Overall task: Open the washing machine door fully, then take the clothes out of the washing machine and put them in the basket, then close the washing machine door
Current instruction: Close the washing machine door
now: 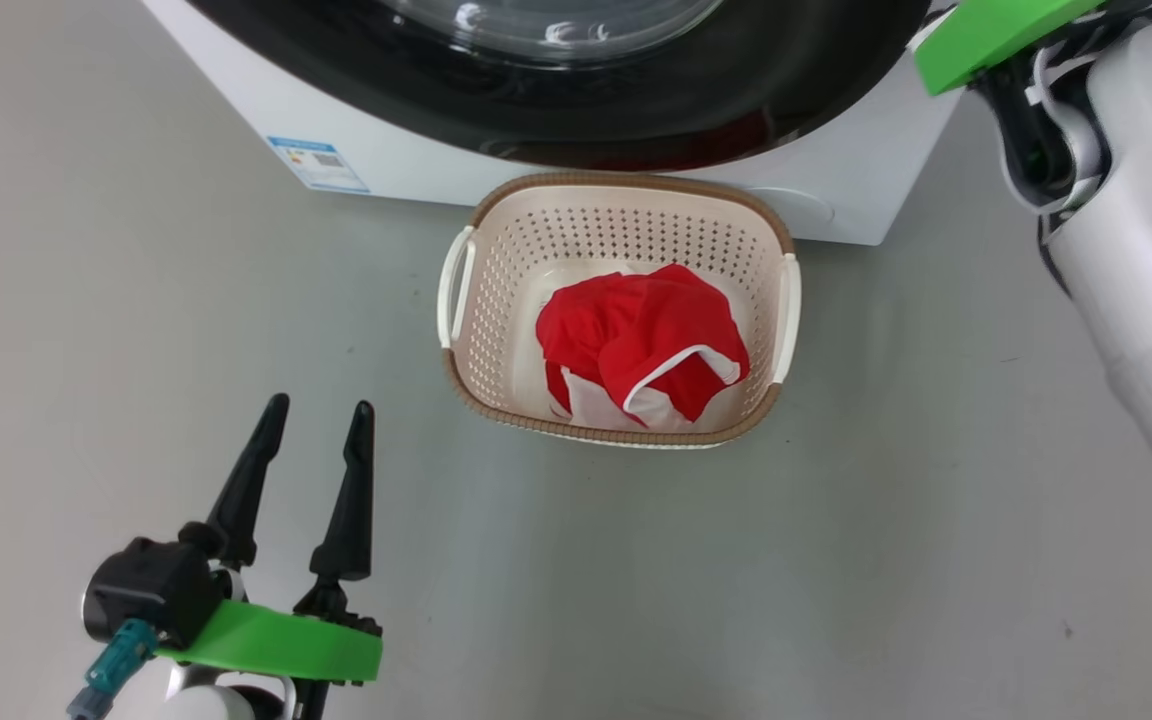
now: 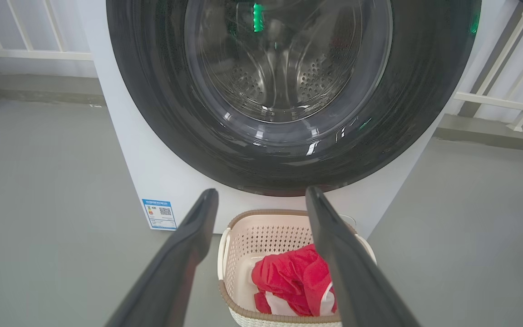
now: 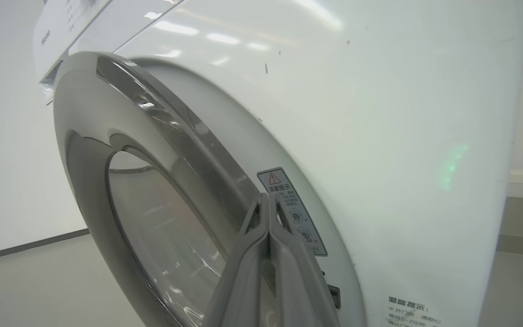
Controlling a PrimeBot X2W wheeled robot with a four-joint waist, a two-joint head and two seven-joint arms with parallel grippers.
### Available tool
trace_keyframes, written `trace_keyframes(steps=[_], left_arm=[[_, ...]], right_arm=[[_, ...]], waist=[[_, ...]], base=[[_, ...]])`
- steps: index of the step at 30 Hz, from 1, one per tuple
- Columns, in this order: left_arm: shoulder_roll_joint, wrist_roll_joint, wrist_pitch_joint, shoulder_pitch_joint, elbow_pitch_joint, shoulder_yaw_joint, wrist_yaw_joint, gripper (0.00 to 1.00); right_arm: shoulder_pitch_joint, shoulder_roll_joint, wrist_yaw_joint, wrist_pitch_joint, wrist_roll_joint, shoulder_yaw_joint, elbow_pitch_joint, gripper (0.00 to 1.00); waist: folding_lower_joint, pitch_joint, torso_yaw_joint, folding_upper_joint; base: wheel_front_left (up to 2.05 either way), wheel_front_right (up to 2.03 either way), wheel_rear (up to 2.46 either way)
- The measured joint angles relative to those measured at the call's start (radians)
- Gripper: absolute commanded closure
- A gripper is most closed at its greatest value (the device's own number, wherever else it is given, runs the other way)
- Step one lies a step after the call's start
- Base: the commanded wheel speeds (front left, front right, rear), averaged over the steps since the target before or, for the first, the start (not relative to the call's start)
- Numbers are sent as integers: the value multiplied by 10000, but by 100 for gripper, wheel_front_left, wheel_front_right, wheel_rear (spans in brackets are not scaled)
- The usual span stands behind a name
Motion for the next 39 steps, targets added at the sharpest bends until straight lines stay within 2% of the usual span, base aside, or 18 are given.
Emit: trace_keyframes(steps=[5,7,8,9,16,23,39], left_arm=[[42,4,-27,46,0,153,0,0],[63,4,-27,99,8,219,0,0],[77,4,-27,118,25,232,0,0],[92,4,-27,142,38,240,0,0],[192,-2,-27,339,134,334,0,0],[242,-134,-27,531,134,516,0,0],[221,-311,-27,1105,286,1058,0,0]], right_arm=[[628,86,0,0,-2,15,-725,100],[944,150,0,0,-4,8,-1020,73],[1121,186,0,0,-6,10,-1162,46],[1308,222,0,0,-8,10,-1304,0],[2519,391,0,0,-249,128,-2109,0],[3920,479,0,0,-1076,130,-2840,0],[6784,665,0,2,-2525,-978,-3939,0]], waist=[[0,-222,-269,0],[0,-337,-385,0],[0,-402,-441,0],[0,-478,-499,0],[0,-1038,-951,0],[0,-1594,-1610,0],[0,-2725,-2695,0]], base=[[0,0,0],[0,0,0],[0,0,0],[0,0,0],[0,0,0],[0,0,0],[0,0,0]])
